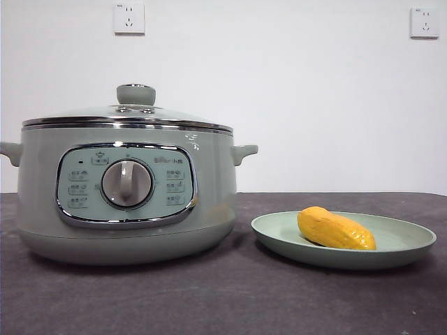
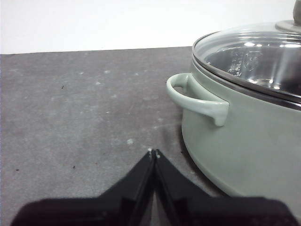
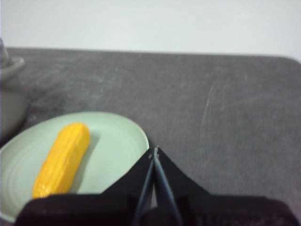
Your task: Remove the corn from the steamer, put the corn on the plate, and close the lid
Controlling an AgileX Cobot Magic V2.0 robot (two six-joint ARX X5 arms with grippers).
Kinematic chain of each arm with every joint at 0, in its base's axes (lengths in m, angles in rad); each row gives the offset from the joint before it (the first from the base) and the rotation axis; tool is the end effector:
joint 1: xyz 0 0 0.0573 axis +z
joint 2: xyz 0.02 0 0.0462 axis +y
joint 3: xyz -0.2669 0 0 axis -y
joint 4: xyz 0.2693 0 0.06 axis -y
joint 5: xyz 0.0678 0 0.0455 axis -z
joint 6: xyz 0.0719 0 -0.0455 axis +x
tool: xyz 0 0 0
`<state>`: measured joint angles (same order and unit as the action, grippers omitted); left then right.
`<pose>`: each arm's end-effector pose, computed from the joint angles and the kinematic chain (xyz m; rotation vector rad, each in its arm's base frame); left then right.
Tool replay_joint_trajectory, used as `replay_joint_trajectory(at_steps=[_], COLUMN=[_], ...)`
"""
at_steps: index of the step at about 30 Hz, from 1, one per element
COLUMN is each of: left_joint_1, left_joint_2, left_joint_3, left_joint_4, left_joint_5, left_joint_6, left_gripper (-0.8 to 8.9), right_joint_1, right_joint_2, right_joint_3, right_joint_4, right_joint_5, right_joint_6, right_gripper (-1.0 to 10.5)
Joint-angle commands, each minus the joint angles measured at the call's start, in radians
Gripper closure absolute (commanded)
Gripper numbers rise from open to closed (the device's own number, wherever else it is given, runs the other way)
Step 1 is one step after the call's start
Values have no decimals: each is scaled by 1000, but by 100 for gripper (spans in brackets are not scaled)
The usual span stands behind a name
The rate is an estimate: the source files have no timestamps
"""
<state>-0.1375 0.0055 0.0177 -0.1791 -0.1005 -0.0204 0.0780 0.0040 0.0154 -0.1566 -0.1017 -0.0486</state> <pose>0.1585 -0.0147 0.1451 -0.0005 0.1661 -0.0352 0.1585 0.0197 0.1475 -0.0467 0.1410 0.1829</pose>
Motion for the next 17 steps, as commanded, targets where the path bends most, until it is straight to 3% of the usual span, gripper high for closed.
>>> replay_joint_trajectory(at_steps=[1,17], left_joint_1=[4,4], left_joint_2=[-2,-2], left_joint_3=[-14,-14], left_joint_4=[4,4], left_joint_5=[-1,-1], left_joint_6=[-10,-10], left_gripper=[815,815], right_joint_1=[-1,-1], right_joint_2=[-3,10], right_joint_3=[-10,-9], right_joint_4=[4,-18], right_joint_5=[3,3], right_joint_6=[15,35], right_gripper=[945,945])
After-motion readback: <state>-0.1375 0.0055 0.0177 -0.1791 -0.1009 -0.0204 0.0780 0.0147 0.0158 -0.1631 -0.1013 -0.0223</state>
